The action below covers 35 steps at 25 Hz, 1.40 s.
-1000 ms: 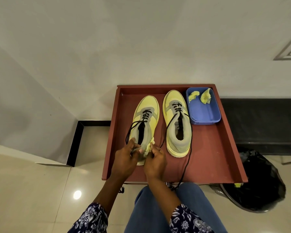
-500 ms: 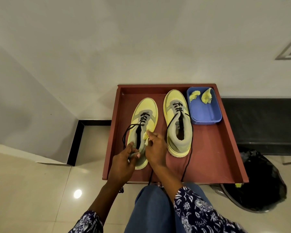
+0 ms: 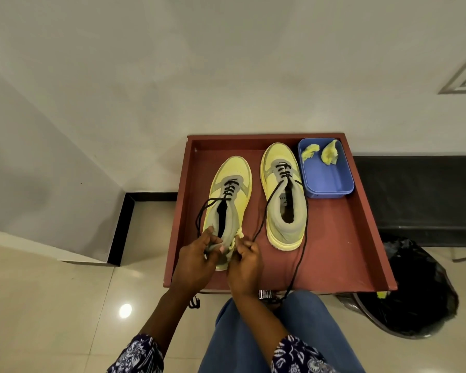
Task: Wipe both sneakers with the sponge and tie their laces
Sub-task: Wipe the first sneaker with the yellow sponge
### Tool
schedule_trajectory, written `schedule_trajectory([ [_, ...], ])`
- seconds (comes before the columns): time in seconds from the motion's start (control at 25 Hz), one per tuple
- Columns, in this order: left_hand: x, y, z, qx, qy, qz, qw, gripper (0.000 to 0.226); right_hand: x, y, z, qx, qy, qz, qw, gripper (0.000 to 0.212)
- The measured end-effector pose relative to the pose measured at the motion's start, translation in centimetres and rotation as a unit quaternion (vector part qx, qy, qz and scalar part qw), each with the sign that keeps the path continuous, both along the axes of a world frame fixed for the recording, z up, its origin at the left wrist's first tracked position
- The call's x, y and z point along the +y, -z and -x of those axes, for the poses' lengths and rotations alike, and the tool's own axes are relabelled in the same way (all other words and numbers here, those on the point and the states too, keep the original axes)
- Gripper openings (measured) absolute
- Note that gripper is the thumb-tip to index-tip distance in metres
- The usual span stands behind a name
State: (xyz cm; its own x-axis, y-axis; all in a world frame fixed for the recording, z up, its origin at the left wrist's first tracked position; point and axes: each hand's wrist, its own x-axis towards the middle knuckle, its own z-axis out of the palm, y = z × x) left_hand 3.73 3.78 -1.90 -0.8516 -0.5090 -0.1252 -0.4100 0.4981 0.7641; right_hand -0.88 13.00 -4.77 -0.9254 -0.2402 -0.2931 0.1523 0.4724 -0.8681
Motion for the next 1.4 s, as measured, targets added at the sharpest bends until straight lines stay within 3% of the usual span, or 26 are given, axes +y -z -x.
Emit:
schedule_trajectory([
  [0.08,-0.3,0.2,-0.1,-0.002,0.013,0.002,1.000,0.032,-0.9,0.0,1.8,0.003,0.035,0.005,0.999,0.031],
  [0.36,0.1,0.3,-0.1,0.016,-0.004,0.008,1.000,0.030,-2.0,-0.1,7.3,0.056,-0.047,-0.046,0.996,0.039],
  [0.6,0.6,0.1,0.1,0.014,-0.015,0.000,1.000,0.044,-0.9,3.1,3.5,-0.013,-0.023,-0.063,0.998,0.027],
  [0.8,0.9,-0.3,0.2,0.017,-0.013,0.010,1.000,0.043,0.9,2.9,0.3,-0.065,-0.044,-0.055,0.995,0.021],
  [0.92,0.8,-0.1,0.1,0.012,-0.013,0.011,1.000,0.040,0.7,2.8,0.4,-0.067,-0.007,-0.036,0.997,0.018],
  [1.4,0.7,0.1,-0.7,-0.022,-0.020,-0.025,0.999,0.044,-0.9,1.3,5.2,-0.147,0.051,0.048,0.987,0.042],
])
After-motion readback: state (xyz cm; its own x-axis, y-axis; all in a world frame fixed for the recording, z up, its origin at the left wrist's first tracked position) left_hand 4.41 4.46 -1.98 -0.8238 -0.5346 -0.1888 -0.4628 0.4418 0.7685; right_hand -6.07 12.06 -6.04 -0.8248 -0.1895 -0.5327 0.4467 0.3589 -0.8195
